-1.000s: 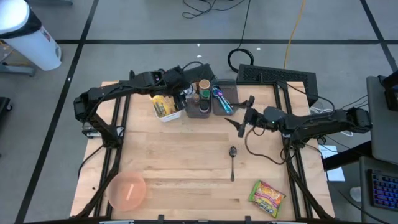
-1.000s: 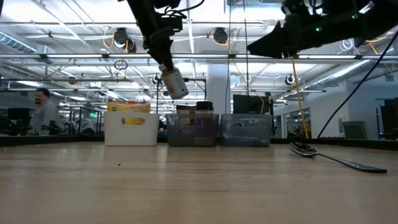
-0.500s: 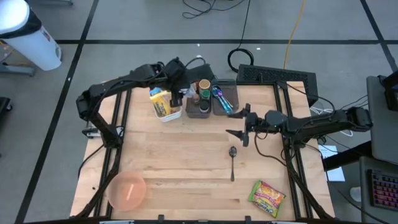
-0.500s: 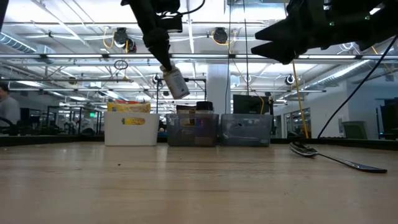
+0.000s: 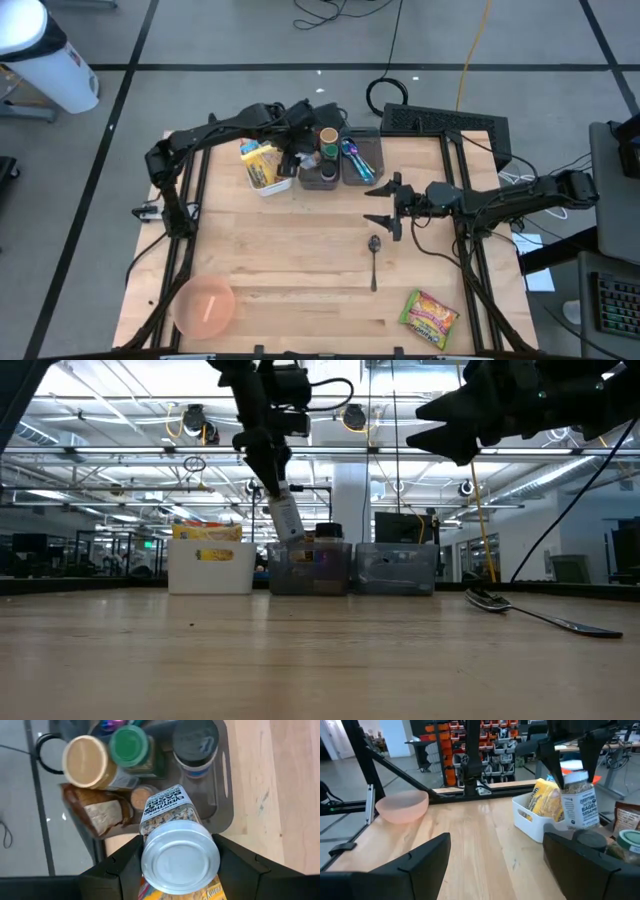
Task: Pick & Place Food Item
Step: Put the white seasoning bottle into the left black bin
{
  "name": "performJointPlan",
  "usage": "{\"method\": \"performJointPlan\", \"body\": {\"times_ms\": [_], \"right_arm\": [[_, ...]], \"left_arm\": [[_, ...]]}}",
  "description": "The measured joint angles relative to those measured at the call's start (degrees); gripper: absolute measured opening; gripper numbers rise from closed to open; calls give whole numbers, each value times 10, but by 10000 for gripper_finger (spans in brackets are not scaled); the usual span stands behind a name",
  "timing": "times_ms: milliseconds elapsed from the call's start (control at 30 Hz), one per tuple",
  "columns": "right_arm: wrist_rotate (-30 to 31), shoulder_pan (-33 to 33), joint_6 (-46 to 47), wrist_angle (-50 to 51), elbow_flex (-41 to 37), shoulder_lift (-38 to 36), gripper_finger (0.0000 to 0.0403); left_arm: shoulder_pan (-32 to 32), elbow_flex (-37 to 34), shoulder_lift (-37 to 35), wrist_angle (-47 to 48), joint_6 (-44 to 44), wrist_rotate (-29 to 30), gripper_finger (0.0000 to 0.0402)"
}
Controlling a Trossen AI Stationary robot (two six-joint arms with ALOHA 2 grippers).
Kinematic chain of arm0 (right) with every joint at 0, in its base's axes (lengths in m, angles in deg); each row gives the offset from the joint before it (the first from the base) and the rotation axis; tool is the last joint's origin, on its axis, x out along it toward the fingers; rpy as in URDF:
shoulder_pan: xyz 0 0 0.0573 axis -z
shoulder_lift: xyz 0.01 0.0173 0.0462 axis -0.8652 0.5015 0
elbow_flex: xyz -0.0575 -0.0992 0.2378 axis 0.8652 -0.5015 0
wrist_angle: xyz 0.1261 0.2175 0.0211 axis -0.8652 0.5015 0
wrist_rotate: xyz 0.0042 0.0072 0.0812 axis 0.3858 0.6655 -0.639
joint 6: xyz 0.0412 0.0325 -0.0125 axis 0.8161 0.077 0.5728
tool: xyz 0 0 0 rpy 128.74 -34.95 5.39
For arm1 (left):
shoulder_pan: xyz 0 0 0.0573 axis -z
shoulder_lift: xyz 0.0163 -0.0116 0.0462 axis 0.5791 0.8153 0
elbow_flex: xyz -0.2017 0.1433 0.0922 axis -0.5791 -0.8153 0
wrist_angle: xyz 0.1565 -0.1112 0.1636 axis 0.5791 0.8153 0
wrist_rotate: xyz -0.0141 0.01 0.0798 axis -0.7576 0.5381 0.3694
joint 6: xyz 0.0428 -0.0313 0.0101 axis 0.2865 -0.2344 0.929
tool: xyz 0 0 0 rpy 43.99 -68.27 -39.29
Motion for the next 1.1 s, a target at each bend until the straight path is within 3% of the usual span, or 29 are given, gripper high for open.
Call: {"method": "performJointPlan", "body": {"times_ms": [200,467,667,1100], "right_arm": [[2,0,0,-10,-21,0,309],[48,3,-19,-122,-70,0,309],[46,18,-17,-136,-79,0,309],[45,24,-15,-126,-79,0,309]], "left_arm": [[0,1,29,8,25,-4,210],[16,1,46,3,52,-15,210],[24,3,61,-8,77,-6,210],[19,140,162,95,77,-10,210]]}}
